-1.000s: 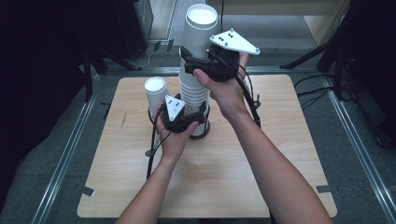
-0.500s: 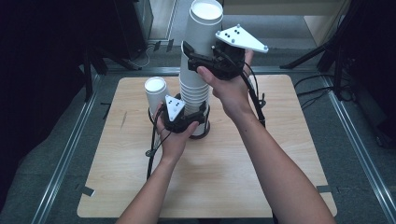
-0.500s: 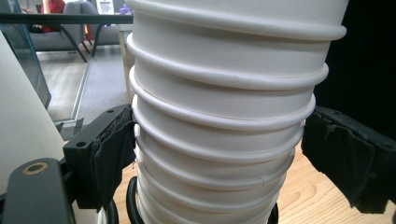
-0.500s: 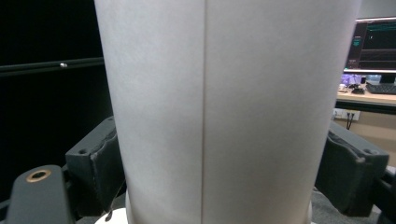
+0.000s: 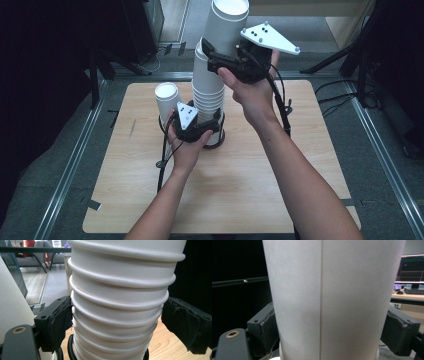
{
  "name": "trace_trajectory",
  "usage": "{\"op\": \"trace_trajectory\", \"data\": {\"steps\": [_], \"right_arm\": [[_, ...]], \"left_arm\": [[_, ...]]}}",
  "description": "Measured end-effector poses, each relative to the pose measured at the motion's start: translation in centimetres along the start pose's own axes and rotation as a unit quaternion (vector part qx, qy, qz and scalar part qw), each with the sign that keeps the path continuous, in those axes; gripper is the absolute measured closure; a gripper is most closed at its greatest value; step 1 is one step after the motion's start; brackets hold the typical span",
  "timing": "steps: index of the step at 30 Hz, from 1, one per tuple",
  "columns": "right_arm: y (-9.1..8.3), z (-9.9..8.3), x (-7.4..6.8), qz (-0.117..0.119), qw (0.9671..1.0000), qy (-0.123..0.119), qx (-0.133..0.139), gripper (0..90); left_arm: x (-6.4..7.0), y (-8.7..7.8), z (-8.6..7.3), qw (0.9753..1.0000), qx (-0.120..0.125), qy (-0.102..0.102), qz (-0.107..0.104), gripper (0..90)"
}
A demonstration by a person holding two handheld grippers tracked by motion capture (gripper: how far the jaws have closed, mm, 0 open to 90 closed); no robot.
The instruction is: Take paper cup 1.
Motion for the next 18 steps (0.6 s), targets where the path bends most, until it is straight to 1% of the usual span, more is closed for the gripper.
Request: {"op": "trace_trajectory", "data": {"steps": [1,3,4,7,8,10,12,16,18], "right_arm": [[-0.3,0.1,0.3,-0.003,1.0,0.001,0.002,13.8],[-0.4,0.1,0.4,-0.004,1.0,0.002,0.003,13.8],[-0.7,0.1,0.8,-0.007,1.0,0.005,0.004,13.8],[-0.9,-0.1,1.1,-0.011,0.9999,0.006,0.004,13.8],[-1.1,-0.3,1.4,-0.016,0.9999,0.005,0.002,13.8],[-1.3,-0.4,1.6,-0.018,0.9998,0.005,0.002,13.8],[-1.7,-0.7,1.9,-0.024,0.9997,0.001,0.002,13.7],[-2.3,-0.9,2.3,-0.028,0.9996,0.0,0.003,13.7],[-2.8,-1.3,2.8,-0.034,0.9994,0.001,0.002,13.6]], "left_arm": [[0.0,0.0,0.0,1.0,0.0,0.0,0.0,10.5],[0.0,0.0,0.0,1.0,0.0,0.0,0.0,10.5],[0.0,0.0,0.0,1.0,0.0,0.0,-0.001,10.6],[0.0,0.0,0.0,1.0,0.0,0.0,-0.001,10.7],[0.0,0.0,0.0,1.0,0.0,0.0,-0.001,10.7],[0.0,0.0,0.0,1.0,0.0,0.0,-0.001,10.7],[0.0,0.0,0.0,1.0,0.001,0.0,-0.002,10.8],[-0.1,-0.1,0.0,1.0,0.001,0.0,-0.002,11.1],[-0.1,-0.2,0.0,1.0,0.0,0.001,-0.003,11.6]]}}
Point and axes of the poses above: each handheld gripper's, and its own axes: y roughly forward along the jaws, z roughly out of its top, x roughly to its right, the point moved 4 cm from there along y, roughly forward along the jaws, and after that the axes turned 14 degrees about -y, right-handed, at the moved point
